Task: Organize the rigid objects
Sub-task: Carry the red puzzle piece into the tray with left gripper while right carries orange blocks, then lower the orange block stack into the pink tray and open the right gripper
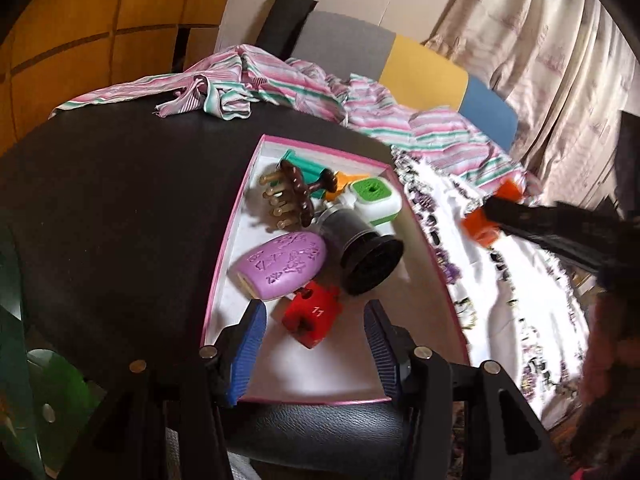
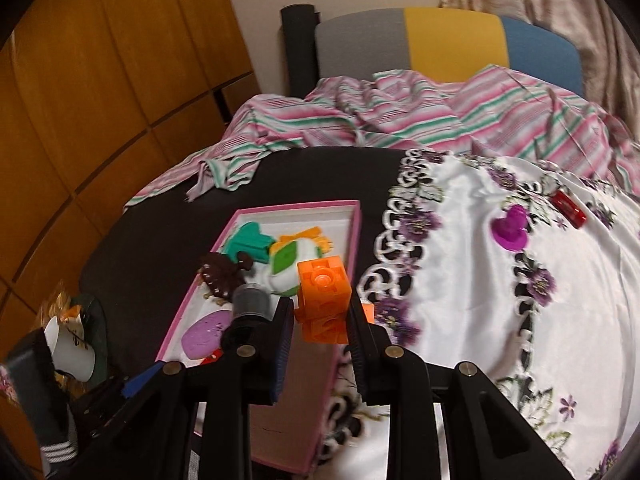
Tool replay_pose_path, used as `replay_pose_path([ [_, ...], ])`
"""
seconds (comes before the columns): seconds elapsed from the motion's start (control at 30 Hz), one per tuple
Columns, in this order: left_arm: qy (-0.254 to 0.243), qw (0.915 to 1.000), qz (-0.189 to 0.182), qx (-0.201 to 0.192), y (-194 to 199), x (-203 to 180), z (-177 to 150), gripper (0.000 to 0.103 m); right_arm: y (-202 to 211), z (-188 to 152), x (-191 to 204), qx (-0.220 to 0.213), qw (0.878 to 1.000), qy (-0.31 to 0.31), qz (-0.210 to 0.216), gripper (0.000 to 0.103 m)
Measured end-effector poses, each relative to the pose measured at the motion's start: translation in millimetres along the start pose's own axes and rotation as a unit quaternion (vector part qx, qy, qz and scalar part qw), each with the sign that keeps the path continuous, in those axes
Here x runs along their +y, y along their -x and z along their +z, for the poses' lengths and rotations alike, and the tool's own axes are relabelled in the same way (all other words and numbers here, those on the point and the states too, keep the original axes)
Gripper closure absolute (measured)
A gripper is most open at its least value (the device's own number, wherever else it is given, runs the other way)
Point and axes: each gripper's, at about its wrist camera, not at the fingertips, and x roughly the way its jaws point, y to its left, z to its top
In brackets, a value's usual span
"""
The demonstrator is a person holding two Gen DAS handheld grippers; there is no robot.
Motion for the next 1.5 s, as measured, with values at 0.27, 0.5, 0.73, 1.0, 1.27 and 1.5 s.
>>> replay_pose_path([
  [0.27,0.008,0.9998,-0.019,-0.007,13,5,-4,0.052,-29,3,19,0.019,1.000,0.012,0.011,0.076],
  [0.5,0.018,0.9996,-0.022,-0.004,14,12,-8,0.052,-58,10,16,0.048,0.999,-0.001,0.012,0.076],
  [0.73,0.028,0.9992,-0.027,-0.007,15,19,-7,0.052,-75,39,14,0.036,0.999,-0.006,0.009,0.076],
  [1.0,0.017,0.9992,-0.037,0.002,11,14,-5,0.052,-110,77,26,0.031,0.999,0.007,0.004,0.076],
  [1.27,0.025,0.9990,-0.037,0.001,8,21,0,0.052,-158,91,38,0.058,0.998,0.014,0.013,0.076],
  [1.5,0.041,0.9986,-0.034,0.000,8,29,4,0.052,-179,94,49,0.074,0.996,0.045,-0.001,0.075],
])
